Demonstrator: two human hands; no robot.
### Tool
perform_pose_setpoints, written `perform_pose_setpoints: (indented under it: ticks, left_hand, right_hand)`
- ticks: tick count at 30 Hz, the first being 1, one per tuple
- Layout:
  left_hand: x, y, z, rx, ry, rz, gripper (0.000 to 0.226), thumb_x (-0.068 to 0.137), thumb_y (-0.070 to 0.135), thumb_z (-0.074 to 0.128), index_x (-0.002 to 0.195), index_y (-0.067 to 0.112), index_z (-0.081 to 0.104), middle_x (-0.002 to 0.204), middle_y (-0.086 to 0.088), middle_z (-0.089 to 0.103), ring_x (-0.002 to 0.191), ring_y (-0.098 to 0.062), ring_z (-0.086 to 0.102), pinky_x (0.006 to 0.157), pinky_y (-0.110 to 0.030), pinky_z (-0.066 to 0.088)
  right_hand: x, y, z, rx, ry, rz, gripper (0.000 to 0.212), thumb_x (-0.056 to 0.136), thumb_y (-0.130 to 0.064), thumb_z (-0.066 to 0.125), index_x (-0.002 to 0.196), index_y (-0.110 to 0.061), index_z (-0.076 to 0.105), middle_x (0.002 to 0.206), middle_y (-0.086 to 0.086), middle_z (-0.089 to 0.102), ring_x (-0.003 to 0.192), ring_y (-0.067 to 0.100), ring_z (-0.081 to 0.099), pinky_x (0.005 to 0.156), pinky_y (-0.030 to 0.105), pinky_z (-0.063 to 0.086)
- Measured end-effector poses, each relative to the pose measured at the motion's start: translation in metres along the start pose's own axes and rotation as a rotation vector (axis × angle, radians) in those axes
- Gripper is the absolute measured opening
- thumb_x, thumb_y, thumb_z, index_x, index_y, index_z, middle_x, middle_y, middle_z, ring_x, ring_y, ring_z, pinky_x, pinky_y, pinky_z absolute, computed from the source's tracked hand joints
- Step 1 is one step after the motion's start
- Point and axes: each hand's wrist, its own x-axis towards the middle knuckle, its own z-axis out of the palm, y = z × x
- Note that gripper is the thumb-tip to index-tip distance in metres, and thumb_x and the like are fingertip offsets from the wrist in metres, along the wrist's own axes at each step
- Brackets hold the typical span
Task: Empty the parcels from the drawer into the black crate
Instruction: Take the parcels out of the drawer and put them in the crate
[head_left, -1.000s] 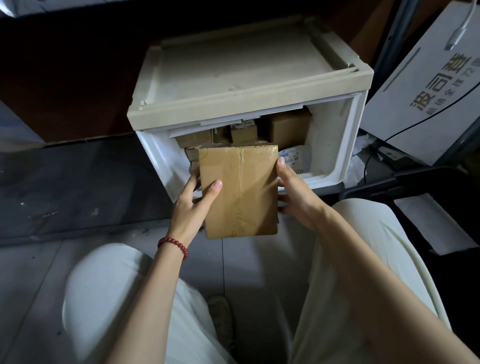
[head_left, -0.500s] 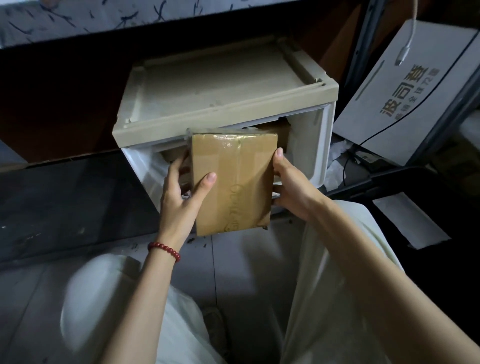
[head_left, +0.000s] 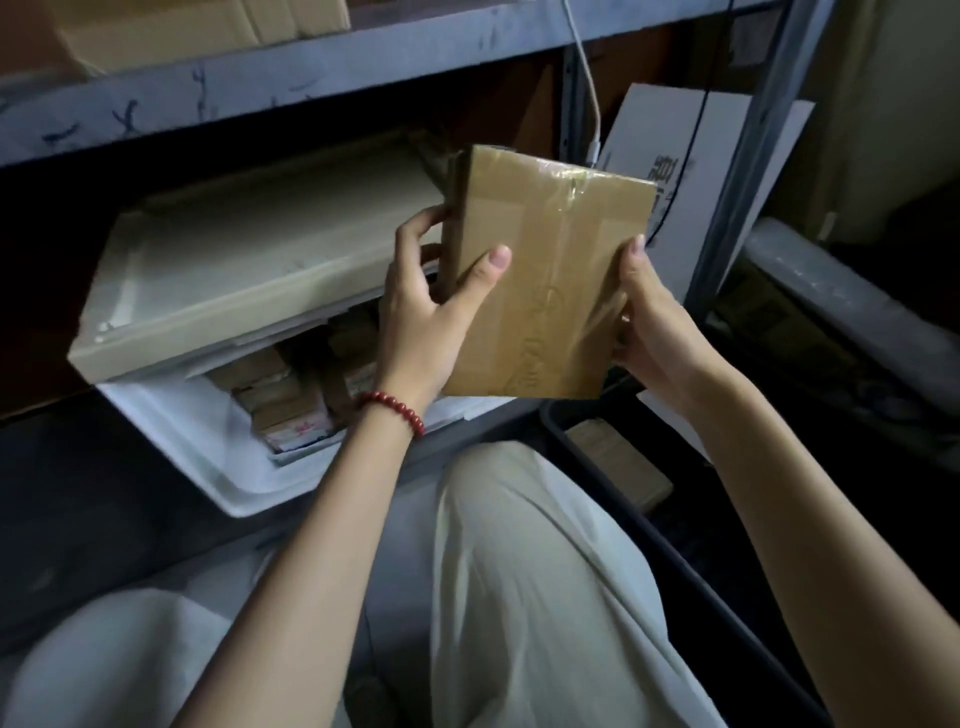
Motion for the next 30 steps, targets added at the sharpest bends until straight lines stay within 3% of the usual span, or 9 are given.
perform_pose_setpoints:
  ticks: [4,9,12,16,19,22,24,27,30]
  left_hand:
    - [0.009,0.003,0.059,0.007,-0.153,-0.011,0.051,0.079,0.061,0.063,0.122,0.050,0.038,0.130,0.011,0.049,0.118,-0.013,0.049,0.093,-0.043,0.050]
    - [0.012,-0.010,0.128,0.019,-0.325,-0.065,0.046,0.083,0.060,0.058,0.120,0.052,0.032,0.112,0.022,0.050,0.096,0.003,0.052,0.075,-0.022,0.047]
    - [0.013,-0.026,0.164,0.038,-0.392,-0.112,0.046,0.084,0.060,0.055,0.124,0.048,0.034,0.116,0.022,0.051,0.102,-0.003,0.054,0.076,-0.019,0.046]
    - [0.011,-0.056,0.202,0.075,-0.478,-0.168,0.061,0.087,0.059,0.053,0.140,0.037,0.032,0.125,0.015,0.045,0.112,-0.009,0.047,0.088,-0.029,0.039]
    - [0.012,-0.084,0.219,0.120,-0.553,-0.248,0.064,0.088,0.061,0.050,0.143,0.037,0.028,0.131,0.014,0.045,0.115,-0.011,0.045,0.093,-0.032,0.039]
    - [0.011,-0.111,0.227,0.202,-0.602,-0.291,0.066,0.084,0.066,0.050,0.141,0.043,0.026,0.138,0.008,0.047,0.122,-0.019,0.048,0.094,-0.035,0.041]
    - [0.009,-0.124,0.227,0.210,-0.629,-0.272,0.072,0.079,0.068,0.056,0.138,0.052,0.018,0.139,0.010,0.042,0.120,-0.012,0.043,0.090,-0.033,0.038]
    - [0.008,-0.139,0.227,0.240,-0.678,-0.274,0.088,0.071,0.072,0.062,0.136,0.063,0.004,0.152,0.011,0.028,0.129,-0.012,0.034,0.103,-0.043,0.036]
    - [0.008,-0.154,0.229,0.297,-0.678,-0.309,0.085,0.071,0.073,0.061,0.136,0.062,0.007,0.145,0.011,0.041,0.126,-0.022,0.047,0.102,-0.046,0.042]
  right_hand:
    - [-0.013,0.010,-0.051,0.074,0.147,0.008,0.055,0.096,-0.063,0.024,0.143,-0.038,0.036,0.133,-0.011,0.056,0.113,0.008,0.060,0.087,0.037,0.051]
    - [-0.024,0.035,-0.104,0.093,0.313,0.067,0.042,0.095,-0.061,0.031,0.134,-0.047,0.037,0.119,-0.023,0.056,0.107,0.006,0.059,0.075,0.032,0.051]
    - [-0.027,0.059,-0.127,0.116,0.378,0.107,0.042,0.094,-0.058,0.040,0.133,-0.045,0.039,0.116,-0.021,0.060,0.094,0.001,0.065,0.062,0.023,0.054]
    - [-0.027,0.094,-0.152,0.135,0.418,0.154,0.054,0.091,-0.058,0.048,0.141,-0.042,0.035,0.121,-0.021,0.059,0.108,0.001,0.060,0.078,0.034,0.054]
    - [-0.023,0.120,-0.159,0.153,0.459,0.213,0.061,0.089,-0.056,0.053,0.143,-0.039,0.031,0.118,-0.022,0.058,0.105,0.002,0.058,0.078,0.036,0.052]
    - [-0.019,0.146,-0.156,0.116,0.518,0.248,0.067,0.085,-0.055,0.059,0.140,-0.037,0.026,0.120,-0.018,0.054,0.105,0.004,0.058,0.082,0.035,0.053]
    - [-0.016,0.161,-0.158,0.097,0.561,0.261,0.066,0.082,-0.054,0.064,0.133,-0.038,0.026,0.116,-0.017,0.053,0.103,0.005,0.058,0.087,0.032,0.051]
    - [-0.010,0.177,-0.163,0.052,0.555,0.308,0.064,0.079,-0.056,0.067,0.129,-0.040,0.032,0.120,-0.011,0.055,0.106,0.011,0.058,0.092,0.035,0.049]
    - [-0.004,0.190,-0.164,0.008,0.509,0.333,0.058,0.080,-0.056,0.067,0.128,-0.045,0.035,0.126,-0.009,0.055,0.108,0.011,0.057,0.087,0.033,0.049]
